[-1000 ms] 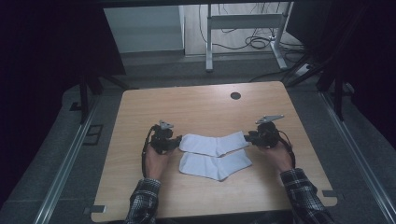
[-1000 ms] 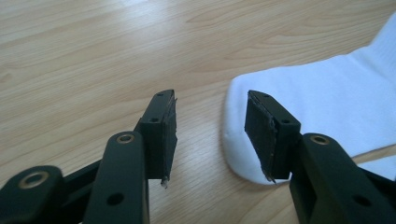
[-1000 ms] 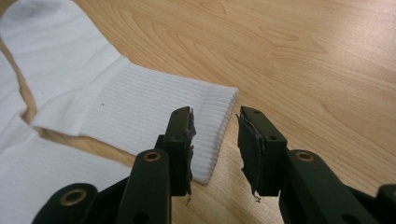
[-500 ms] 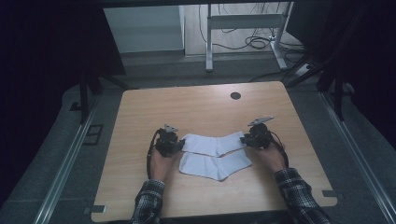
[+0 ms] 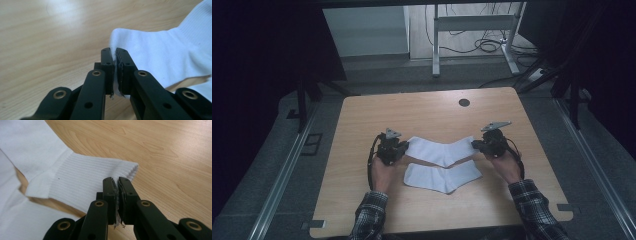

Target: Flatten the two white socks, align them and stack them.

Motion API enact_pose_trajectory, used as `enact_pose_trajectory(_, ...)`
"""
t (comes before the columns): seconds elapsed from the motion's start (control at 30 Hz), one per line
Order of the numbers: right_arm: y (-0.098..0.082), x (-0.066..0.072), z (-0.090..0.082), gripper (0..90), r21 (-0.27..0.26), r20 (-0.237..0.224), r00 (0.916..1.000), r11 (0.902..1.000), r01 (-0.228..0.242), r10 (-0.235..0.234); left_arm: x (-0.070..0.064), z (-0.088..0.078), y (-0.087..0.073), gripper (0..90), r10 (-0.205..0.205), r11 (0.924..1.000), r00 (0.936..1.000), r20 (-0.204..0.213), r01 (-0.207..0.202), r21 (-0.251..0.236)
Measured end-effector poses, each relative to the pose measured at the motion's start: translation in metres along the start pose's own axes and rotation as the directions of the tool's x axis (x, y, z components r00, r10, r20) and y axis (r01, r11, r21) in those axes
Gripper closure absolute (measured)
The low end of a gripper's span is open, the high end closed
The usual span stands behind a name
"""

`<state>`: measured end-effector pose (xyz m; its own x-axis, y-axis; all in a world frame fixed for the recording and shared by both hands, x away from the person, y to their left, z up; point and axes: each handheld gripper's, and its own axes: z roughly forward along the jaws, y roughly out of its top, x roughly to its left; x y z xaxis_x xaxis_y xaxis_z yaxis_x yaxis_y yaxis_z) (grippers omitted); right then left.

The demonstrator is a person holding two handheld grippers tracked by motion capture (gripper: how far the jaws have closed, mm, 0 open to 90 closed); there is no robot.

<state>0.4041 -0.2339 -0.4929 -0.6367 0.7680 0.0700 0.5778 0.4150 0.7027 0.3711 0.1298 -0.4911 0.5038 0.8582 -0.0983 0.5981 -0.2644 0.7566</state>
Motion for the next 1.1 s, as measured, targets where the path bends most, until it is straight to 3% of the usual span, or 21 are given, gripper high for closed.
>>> enact_pose_trajectory(0.27, 0.002, 0.009, -0.028, 83.3, -0.029, -0.05, 0.9983, 0.9991, 0.03, -0.032, -0.013, -0.037, 0.002, 84.7, 0.041, 0.9991, 0.999, 0.015, -0.041, -0.014)
enact_pose_trajectory(0.53, -0.006, 0.025, -0.052, 83.3, -0.02, -0.102, 0.9927, 0.9978, 0.063, -0.065, -0.032, -0.06, -0.025, 84.7, 0.077, 0.997, 0.9955, 0.056, -0.076, -0.015)
enact_pose_trajectory(0.67, -0.014, 0.032, -0.05, 83.3, 0.009, -0.122, 0.9892, 0.9965, 0.083, -0.081, -0.037, -0.058, -0.041, 84.5, 0.086, 0.9962, 0.9946, 0.059, -0.086, 0.009)
enact_pose_trajectory(0.9, -0.029, 0.035, -0.029, 83.1, 0.094, -0.13, 0.9881, 0.9909, 0.096, -0.083, -0.037, -0.044, -0.063, 84.0, 0.072, 0.9956, 0.9955, 0.061, -0.076, 0.056)
enact_pose_trajectory(1.1, -0.037, 0.034, -0.017, 81.2, 0.171, -0.126, 0.989, 0.9803, 0.099, -0.078, -0.036, -0.029, -0.073, 78.8, 0.109, 0.9889, 0.9941, 0.002, -0.108, 0.101)
